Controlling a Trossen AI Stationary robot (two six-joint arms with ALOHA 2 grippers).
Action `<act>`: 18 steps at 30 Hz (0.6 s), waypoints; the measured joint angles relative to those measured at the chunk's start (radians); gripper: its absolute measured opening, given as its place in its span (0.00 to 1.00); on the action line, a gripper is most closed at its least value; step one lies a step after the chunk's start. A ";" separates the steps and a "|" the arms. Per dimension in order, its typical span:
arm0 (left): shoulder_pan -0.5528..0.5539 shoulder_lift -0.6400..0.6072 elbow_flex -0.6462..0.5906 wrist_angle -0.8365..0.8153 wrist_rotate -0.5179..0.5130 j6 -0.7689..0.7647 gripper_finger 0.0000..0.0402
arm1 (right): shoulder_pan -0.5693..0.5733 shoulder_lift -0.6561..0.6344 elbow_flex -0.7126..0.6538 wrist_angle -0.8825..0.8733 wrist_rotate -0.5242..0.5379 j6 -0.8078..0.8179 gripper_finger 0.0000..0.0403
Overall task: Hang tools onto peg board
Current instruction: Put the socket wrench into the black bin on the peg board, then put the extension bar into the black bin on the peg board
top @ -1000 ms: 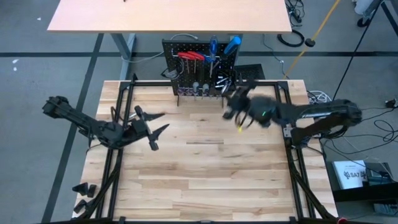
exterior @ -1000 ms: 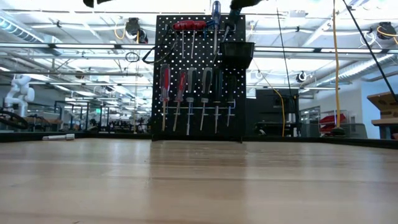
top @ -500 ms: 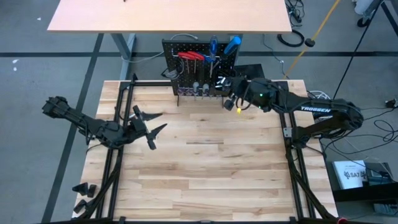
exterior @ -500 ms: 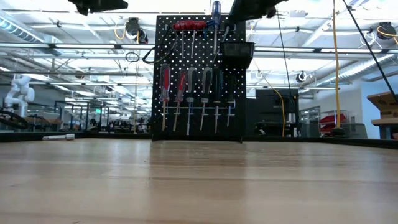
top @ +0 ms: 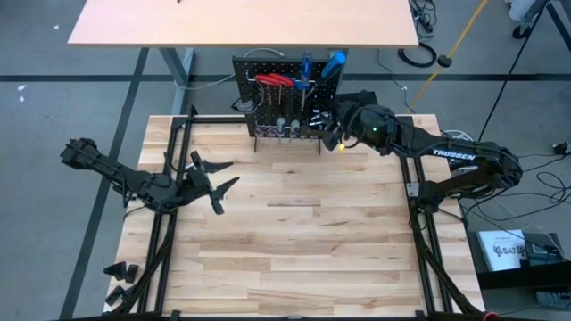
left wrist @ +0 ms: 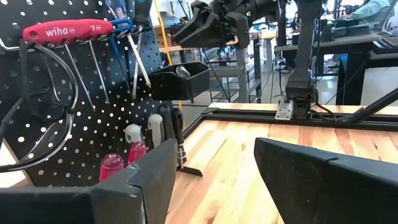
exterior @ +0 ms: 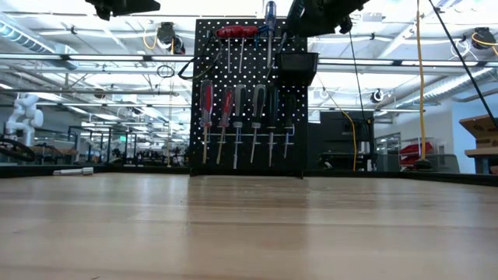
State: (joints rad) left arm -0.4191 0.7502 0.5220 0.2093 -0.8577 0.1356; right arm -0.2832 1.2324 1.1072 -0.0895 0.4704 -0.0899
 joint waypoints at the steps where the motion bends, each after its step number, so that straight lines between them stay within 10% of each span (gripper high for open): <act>1: 0.000 0.000 0.000 0.000 0.000 0.000 0.55 | -0.003 0.000 0.000 -0.011 -0.002 0.000 0.47; 9: 0.000 0.000 0.000 -0.086 0.000 -0.031 0.55 | 0.006 0.000 0.000 -0.008 -0.029 -0.063 0.60; 18: 0.035 -0.001 0.001 -0.366 -0.095 -0.450 0.55 | 0.121 0.000 0.000 -0.034 -0.381 -0.044 0.61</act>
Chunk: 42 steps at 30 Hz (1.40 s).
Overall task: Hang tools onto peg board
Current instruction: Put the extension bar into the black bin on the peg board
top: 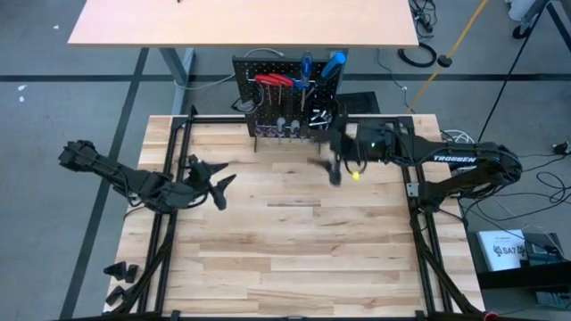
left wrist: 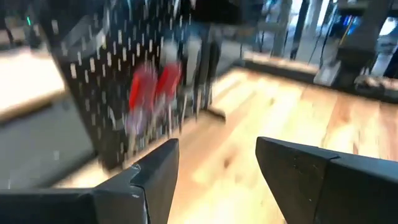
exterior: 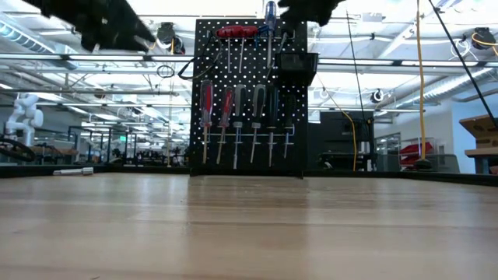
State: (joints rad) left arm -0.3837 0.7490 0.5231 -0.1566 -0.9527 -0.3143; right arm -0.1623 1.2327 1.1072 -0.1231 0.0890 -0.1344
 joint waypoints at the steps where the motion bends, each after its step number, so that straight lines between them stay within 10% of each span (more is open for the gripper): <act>1: 0.010 0.001 0.003 -0.054 0.017 -0.057 0.55 | 0.018 0.003 0.000 -0.019 -0.054 0.006 0.61; 10: 0.226 0.195 0.080 -0.462 0.254 -0.523 0.55 | 0.182 0.074 -0.073 -0.107 -0.227 0.002 0.60; 22: 0.746 0.503 0.247 -0.737 0.732 -0.171 0.55 | 0.218 0.205 -0.101 -0.066 -0.226 -0.044 0.60; 31: 1.086 0.522 0.247 -0.832 0.760 -0.167 0.55 | 0.217 0.260 -0.101 -0.112 -0.226 -0.085 0.60; 42: 1.197 0.542 0.198 -0.793 0.814 -0.088 0.55 | 0.217 0.269 -0.101 -0.114 -0.226 -0.090 0.60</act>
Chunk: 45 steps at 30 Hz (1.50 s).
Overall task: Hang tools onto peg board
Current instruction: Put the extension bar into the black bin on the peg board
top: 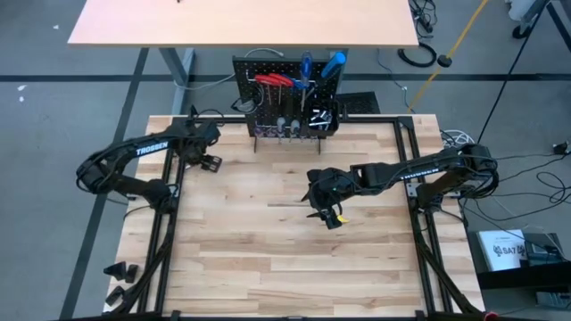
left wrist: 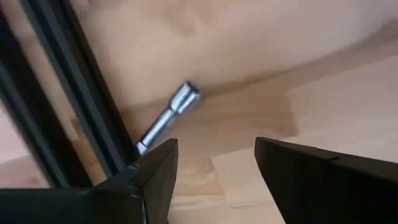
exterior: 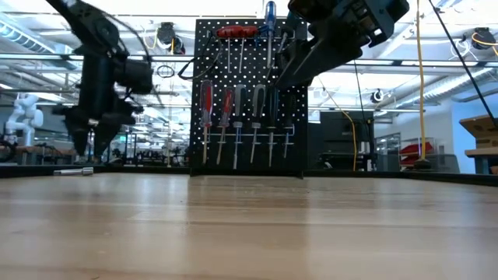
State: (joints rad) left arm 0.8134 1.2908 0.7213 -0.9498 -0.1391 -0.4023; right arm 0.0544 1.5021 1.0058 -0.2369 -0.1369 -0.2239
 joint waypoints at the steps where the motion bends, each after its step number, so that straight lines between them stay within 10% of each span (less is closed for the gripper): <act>1: 0.014 0.008 -0.019 0.012 0.014 0.001 0.55 | 0.000 0.000 0.000 0.000 0.000 0.002 0.60; 31: 0.248 0.165 -0.084 0.154 0.114 0.167 0.54 | 0.000 0.000 0.000 0.001 0.001 0.002 0.60; 41: 0.247 0.133 -0.090 0.160 0.145 0.175 0.09 | 0.000 0.000 0.000 0.014 0.006 -0.001 0.60; 45: 0.247 0.113 -0.083 0.152 0.180 0.186 0.08 | 0.000 0.000 0.000 0.029 0.006 -0.001 0.60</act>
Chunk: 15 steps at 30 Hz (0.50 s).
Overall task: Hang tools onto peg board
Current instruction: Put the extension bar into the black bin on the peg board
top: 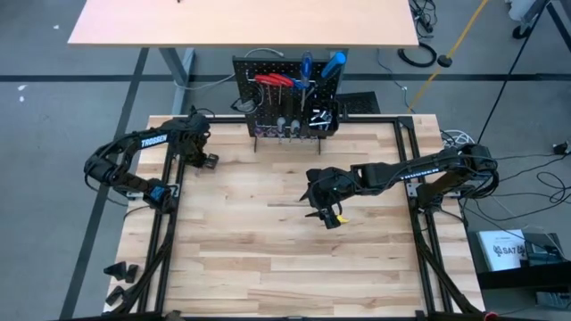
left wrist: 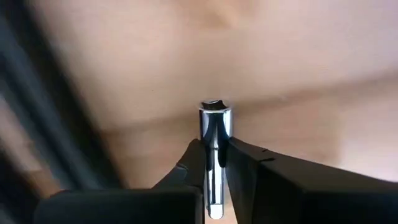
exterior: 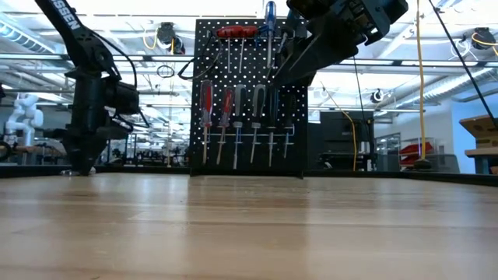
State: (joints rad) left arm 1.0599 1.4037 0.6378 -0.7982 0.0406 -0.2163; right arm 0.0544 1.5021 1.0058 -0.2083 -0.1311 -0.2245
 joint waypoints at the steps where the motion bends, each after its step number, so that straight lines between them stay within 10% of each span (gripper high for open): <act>1: -0.001 -0.009 0.001 -0.008 0.040 0.011 0.08 | 0.000 0.000 0.000 0.001 0.000 0.000 0.60; 15: -0.284 -0.346 0.014 0.077 0.739 0.141 0.08 | 0.013 0.027 0.000 0.094 -0.035 0.049 0.60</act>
State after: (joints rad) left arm 0.7759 1.0580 0.6514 -0.7210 0.7799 -0.0748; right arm 0.0675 1.5293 1.0058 -0.1140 -0.1666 -0.1750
